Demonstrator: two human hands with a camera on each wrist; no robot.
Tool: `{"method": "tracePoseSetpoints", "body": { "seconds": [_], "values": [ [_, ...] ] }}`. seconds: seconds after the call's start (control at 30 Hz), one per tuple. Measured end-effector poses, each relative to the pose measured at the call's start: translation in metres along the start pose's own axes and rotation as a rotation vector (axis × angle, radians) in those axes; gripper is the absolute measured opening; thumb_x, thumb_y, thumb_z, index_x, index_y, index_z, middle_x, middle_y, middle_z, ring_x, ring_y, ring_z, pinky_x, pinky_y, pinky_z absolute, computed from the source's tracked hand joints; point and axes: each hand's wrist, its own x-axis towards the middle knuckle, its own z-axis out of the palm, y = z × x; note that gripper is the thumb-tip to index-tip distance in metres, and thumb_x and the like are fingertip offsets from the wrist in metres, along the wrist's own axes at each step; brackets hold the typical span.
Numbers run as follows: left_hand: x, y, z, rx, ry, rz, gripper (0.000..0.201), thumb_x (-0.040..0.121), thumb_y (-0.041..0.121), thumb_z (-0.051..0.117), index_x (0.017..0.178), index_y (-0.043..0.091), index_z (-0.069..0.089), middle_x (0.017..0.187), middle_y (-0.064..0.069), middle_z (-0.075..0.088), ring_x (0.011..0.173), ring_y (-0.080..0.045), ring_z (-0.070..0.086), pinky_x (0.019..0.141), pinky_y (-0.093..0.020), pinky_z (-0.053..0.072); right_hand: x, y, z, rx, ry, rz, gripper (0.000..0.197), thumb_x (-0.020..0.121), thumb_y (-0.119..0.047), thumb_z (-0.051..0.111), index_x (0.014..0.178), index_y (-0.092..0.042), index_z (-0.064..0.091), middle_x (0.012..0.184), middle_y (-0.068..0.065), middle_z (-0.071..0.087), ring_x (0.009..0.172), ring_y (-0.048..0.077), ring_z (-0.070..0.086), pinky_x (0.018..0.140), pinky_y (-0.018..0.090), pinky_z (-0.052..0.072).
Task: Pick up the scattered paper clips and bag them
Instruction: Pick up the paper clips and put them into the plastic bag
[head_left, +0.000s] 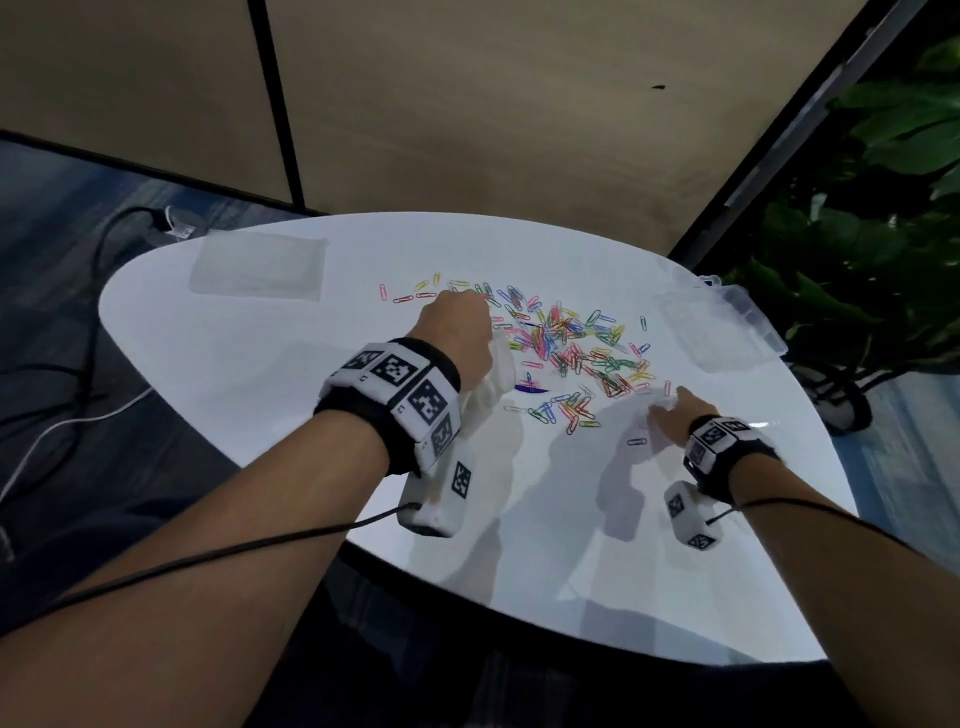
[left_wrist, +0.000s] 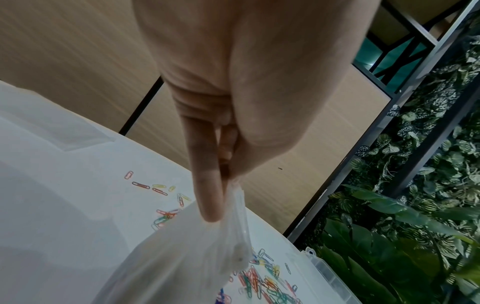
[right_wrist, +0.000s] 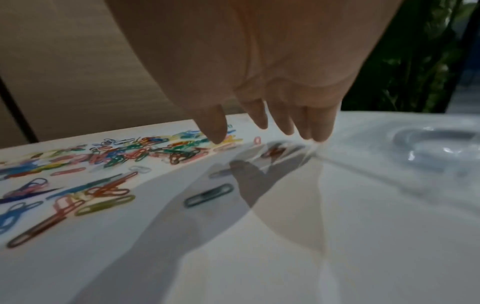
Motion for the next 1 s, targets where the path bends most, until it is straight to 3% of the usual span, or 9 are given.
{"method": "tracePoseSetpoints", "body": {
  "seconds": [0.17, 0.37, 0.47, 0.57, 0.67, 0.73, 0.8, 0.9, 1.0],
  "values": [
    [0.000, -0.005, 0.000, 0.032, -0.001, 0.003, 0.026, 0.093, 0.000, 0.048, 0.108, 0.000, 0.069, 0.104, -0.017, 0.071, 0.091, -0.032, 0.071, 0.088, -0.040, 0.059, 0.003, -0.033, 0.021, 0.117, 0.060, 0.020, 0.069, 0.095, -0.038, 0.050, 0.149, -0.005, 0.025, 0.152, 0.025, 0.026, 0.139, 0.043, 0.029, 0.113, 0.049, 0.027],
    [0.003, -0.011, -0.002, 0.042, 0.000, -0.004, 0.027, 0.093, -0.001, 0.051, 0.109, 0.004, 0.072, 0.104, -0.015, 0.072, 0.089, -0.032, 0.072, 0.089, -0.039, 0.059, -0.017, -0.076, 0.019, -0.189, 0.004, -0.168, 0.055, 0.101, -0.023, 0.045, 0.151, -0.022, 0.023, 0.162, 0.012, 0.000, 0.144, 0.049, 0.009, 0.115, 0.061, 0.021],
    [0.002, -0.011, -0.002, 0.056, -0.009, 0.003, 0.029, 0.093, 0.000, 0.052, 0.113, 0.006, 0.072, 0.106, -0.016, 0.072, 0.093, -0.032, 0.072, 0.091, -0.039, 0.058, -0.016, -0.091, 0.025, -0.189, 0.055, -0.240, 0.050, 0.098, -0.027, 0.044, 0.147, -0.026, 0.033, 0.155, 0.017, 0.027, 0.136, 0.045, 0.035, 0.106, 0.053, 0.041],
    [0.002, -0.011, -0.002, 0.075, -0.009, 0.007, 0.027, 0.092, -0.001, 0.053, 0.110, 0.005, 0.073, 0.105, -0.016, 0.072, 0.091, -0.031, 0.072, 0.089, -0.038, 0.058, -0.024, -0.100, 0.020, -0.155, 0.135, -0.337, 0.032, 0.089, -0.002, 0.047, 0.118, -0.005, 0.060, 0.108, 0.017, 0.066, 0.095, 0.033, 0.065, 0.078, 0.034, 0.054],
    [0.002, -0.012, -0.003, 0.082, -0.004, 0.003, 0.026, 0.093, 0.000, 0.053, 0.109, 0.005, 0.073, 0.105, -0.015, 0.072, 0.089, -0.031, 0.072, 0.088, -0.038, 0.059, -0.027, -0.097, 0.015, -0.142, 0.152, -0.383, 0.019, 0.092, -0.006, 0.053, 0.098, -0.005, 0.071, 0.091, 0.011, 0.067, 0.079, 0.027, 0.061, 0.069, 0.028, 0.051],
    [0.002, -0.013, -0.003, 0.080, 0.000, 0.004, 0.027, 0.092, 0.000, 0.054, 0.111, 0.006, 0.073, 0.108, -0.015, 0.071, 0.092, -0.031, 0.072, 0.089, -0.038, 0.059, -0.023, -0.089, 0.008, -0.106, 0.137, -0.325, 0.019, 0.090, -0.011, 0.059, 0.097, -0.013, 0.077, 0.098, 0.008, 0.072, 0.087, 0.024, 0.066, 0.080, 0.028, 0.055],
    [0.002, -0.012, -0.003, 0.076, -0.004, 0.004, 0.028, 0.092, 0.000, 0.055, 0.112, 0.007, 0.073, 0.109, -0.015, 0.071, 0.094, -0.031, 0.072, 0.090, -0.038, 0.058, -0.020, -0.078, -0.001, 0.014, 0.139, -0.281, 0.017, 0.087, -0.018, 0.065, 0.098, -0.020, 0.078, 0.107, 0.001, 0.074, 0.103, 0.020, 0.067, 0.095, 0.026, 0.052],
    [0.001, -0.010, -0.003, 0.086, -0.008, 0.013, 0.028, 0.092, -0.001, 0.055, 0.112, 0.006, 0.073, 0.109, -0.015, 0.072, 0.095, -0.031, 0.071, 0.088, -0.036, 0.058, -0.021, -0.062, -0.012, 0.364, -0.024, -0.190, 0.031, 0.094, -0.031, 0.061, 0.122, -0.020, 0.067, 0.133, -0.007, 0.061, 0.126, 0.016, 0.055, 0.110, 0.032, 0.042],
    [0.001, -0.008, -0.003, 0.075, -0.013, 0.015, 0.028, 0.092, -0.001, 0.054, 0.112, 0.005, 0.073, 0.107, -0.016, 0.071, 0.095, -0.032, 0.071, 0.088, -0.036, 0.058, -0.041, -0.070, -0.028, 1.091, -0.283, -0.123, 0.016, 0.087, -0.004, 0.067, 0.102, 0.001, 0.067, 0.110, 0.016, 0.069, 0.095, 0.022, 0.070, 0.095, 0.034, 0.055]
  ]
}}
